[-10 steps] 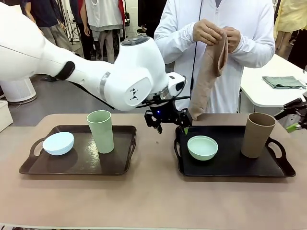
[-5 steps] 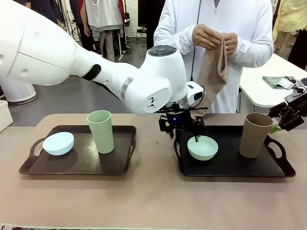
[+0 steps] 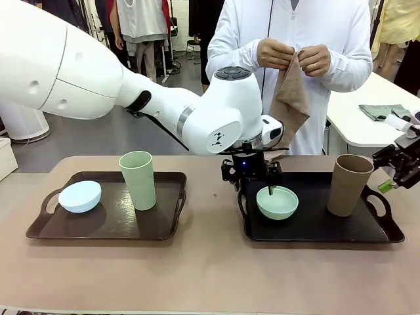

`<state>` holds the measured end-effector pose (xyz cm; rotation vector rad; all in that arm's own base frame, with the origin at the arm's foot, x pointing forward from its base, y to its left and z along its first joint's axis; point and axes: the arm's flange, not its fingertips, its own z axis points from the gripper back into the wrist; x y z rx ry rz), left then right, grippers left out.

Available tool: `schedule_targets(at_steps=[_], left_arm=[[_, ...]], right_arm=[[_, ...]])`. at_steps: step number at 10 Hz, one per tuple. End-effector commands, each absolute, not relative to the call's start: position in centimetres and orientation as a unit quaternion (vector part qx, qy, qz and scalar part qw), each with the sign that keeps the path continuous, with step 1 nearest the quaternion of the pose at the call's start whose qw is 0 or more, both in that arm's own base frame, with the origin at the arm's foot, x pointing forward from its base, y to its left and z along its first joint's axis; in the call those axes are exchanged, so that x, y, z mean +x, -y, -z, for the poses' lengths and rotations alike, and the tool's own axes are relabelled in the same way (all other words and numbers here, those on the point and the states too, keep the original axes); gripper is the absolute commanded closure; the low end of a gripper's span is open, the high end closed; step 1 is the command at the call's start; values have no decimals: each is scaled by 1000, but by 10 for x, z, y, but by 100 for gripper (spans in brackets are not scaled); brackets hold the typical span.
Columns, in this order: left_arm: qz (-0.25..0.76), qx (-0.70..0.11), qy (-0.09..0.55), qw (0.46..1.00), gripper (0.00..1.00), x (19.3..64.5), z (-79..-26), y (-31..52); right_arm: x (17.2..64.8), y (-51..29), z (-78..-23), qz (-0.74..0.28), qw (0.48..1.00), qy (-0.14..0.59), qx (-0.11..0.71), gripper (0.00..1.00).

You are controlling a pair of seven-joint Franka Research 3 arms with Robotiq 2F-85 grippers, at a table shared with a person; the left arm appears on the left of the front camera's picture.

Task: Set up a tray with a mat and arrange the tableware.
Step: Pick up the Picnic Bowl and Reusable plastic cup from the Handle tray in front of the human's position and hold them in the air.

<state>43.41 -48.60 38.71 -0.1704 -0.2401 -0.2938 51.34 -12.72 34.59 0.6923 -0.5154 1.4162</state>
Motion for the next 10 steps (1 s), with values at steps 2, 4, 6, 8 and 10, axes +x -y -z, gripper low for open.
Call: schedule_targets(at_steps=[2,4,6,8,10], left_arm=[[115,-75,126,982,0,446,-379,497],[108,-70,121,984,0,456,-370,501],[104,-67,121,985,0,463,-364,504],[102,-67,121,985,0,469,-358,508],[102,-61,117,986,0,473,-349,515]], right_arm=[[500,113,-354,-652,647,238,315,0],[496,93,-355,-660,634,236,326,0],[491,77,-353,-669,622,226,338,0],[486,67,-349,-671,615,219,353,0],[483,58,-346,-672,615,215,352,0]])
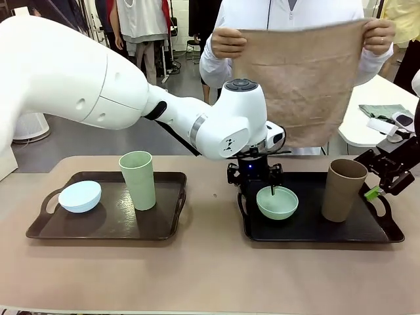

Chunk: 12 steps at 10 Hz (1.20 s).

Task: Set up a tray with a mat and arrange the tableware.
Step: Pick up the Picnic Bowl and Reusable plastic cup from the Handle tray in front of the human's position and hold them in the air.

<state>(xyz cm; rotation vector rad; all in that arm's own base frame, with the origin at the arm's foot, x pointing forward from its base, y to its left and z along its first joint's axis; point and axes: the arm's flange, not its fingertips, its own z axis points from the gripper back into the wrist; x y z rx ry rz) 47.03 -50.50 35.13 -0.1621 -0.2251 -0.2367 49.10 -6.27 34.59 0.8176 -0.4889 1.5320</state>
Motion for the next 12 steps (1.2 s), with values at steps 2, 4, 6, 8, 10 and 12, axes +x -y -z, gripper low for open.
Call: schedule_targets(at_steps=[2,4,6,8,10,12], left_arm=[[106,-56,115,986,0,471,-347,518],[105,-54,115,986,0,469,-346,517],[101,-54,114,987,0,472,-347,513],[97,-56,114,987,0,473,-348,509],[91,-56,111,988,0,479,-347,505],[84,-53,102,990,0,483,-343,505]], right_arm=[[488,55,-341,-661,626,218,353,0],[494,48,-337,-637,642,224,363,0],[496,39,-336,-625,651,221,371,0],[498,33,-333,-614,657,217,379,0],[499,27,-334,-615,656,212,383,0],[501,20,-332,-619,655,204,382,0]])
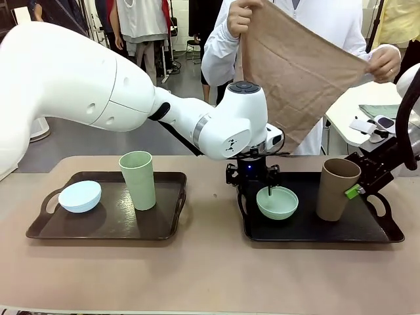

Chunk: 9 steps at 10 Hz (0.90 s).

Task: Set up a tray with a mat and arrange the tableware.
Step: Pick up the Picnic Bowl and Reusable plastic cup from the Handle tray in front of the human's position and hold them in the air.

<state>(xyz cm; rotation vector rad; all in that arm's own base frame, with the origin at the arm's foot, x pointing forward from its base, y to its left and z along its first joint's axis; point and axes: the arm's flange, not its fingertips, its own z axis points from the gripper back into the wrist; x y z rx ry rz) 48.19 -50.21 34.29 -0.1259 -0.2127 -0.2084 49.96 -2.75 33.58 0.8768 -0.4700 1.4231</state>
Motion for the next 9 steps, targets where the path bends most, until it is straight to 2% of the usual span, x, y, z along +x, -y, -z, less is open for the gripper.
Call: schedule_targets(at_steps=[1,3,4,5,6,7,8,9], left_arm=[[81,-54,96,991,0,484,-342,505],[79,-66,80,991,3,482,-340,507],[84,-73,77,991,46,480,-341,508],[83,-74,76,991,61,480,-341,509],[85,-75,79,990,100,478,-342,511],[88,-69,86,990,100,477,-343,512],[92,-62,93,989,100,474,-345,515],[94,-55,99,989,38,471,-349,518]], right_arm=[[503,18,-330,-617,654,196,392,0],[504,18,-328,-619,652,194,393,0],[504,19,-328,-623,648,193,393,22],[504,20,-326,-623,648,193,393,60],[504,21,-326,-623,649,193,392,82],[504,21,-326,-625,647,193,392,100],[504,22,-325,-625,647,193,392,100],[504,22,-324,-625,646,195,392,100]])
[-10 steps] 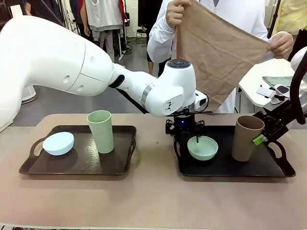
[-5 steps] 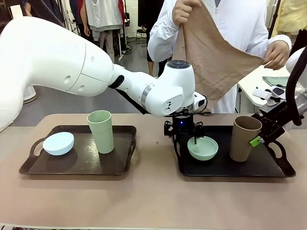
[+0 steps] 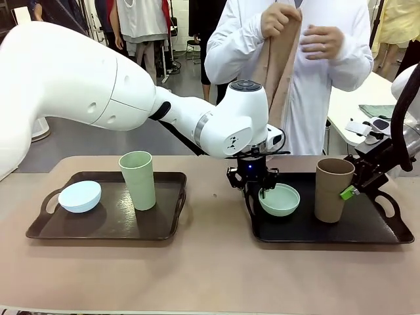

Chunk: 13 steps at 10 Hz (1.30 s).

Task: Set up a tray with a mat and arrange the tableware.
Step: Pick up the Picnic Bowl and Reusable plastic cup from the Handle tray in front of the human's position and hold them in the air.

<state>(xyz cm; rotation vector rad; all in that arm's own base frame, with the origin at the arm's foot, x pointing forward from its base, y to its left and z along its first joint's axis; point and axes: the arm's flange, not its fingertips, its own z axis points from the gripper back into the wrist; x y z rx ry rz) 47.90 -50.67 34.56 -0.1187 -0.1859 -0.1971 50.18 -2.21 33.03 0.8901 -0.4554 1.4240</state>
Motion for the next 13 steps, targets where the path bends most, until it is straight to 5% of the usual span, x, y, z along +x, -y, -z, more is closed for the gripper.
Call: schedule_targets(at_steps=[1,2,3,4,5,6,7,8,9,10,11,12,13], left_arm=[[99,-45,106,988,46,467,-352,521],[103,-36,109,988,52,466,-352,523],[103,-30,112,988,58,465,-353,523],[103,-23,117,987,65,465,-354,523],[105,-18,124,987,61,463,-359,524],[108,-17,128,986,76,462,-361,525],[110,-13,131,985,72,461,-363,526],[112,-14,132,985,88,460,-364,527],[112,-15,130,985,77,462,-362,527],[111,-14,121,986,100,464,-356,526],[110,-12,114,987,100,466,-353,526],[110,-12,111,988,100,467,-351,527],[110,-13,110,988,100,467,-351,527]], right_arm=[[504,22,-324,-627,644,196,393,73],[504,22,-324,-628,643,196,392,73],[504,22,-324,-629,642,197,392,100],[504,23,-324,-629,642,197,392,72],[504,23,-324,-629,642,196,392,100],[504,23,-324,-630,642,196,391,100],[505,23,-324,-631,640,197,392,100],[505,23,-324,-631,640,197,391,64],[505,23,-324,-631,640,197,392,64],[505,23,-323,-631,638,197,394,100],[505,23,-324,-631,638,198,395,64],[505,24,-324,-631,637,199,396,100],[506,24,-324,-632,636,198,397,100]])
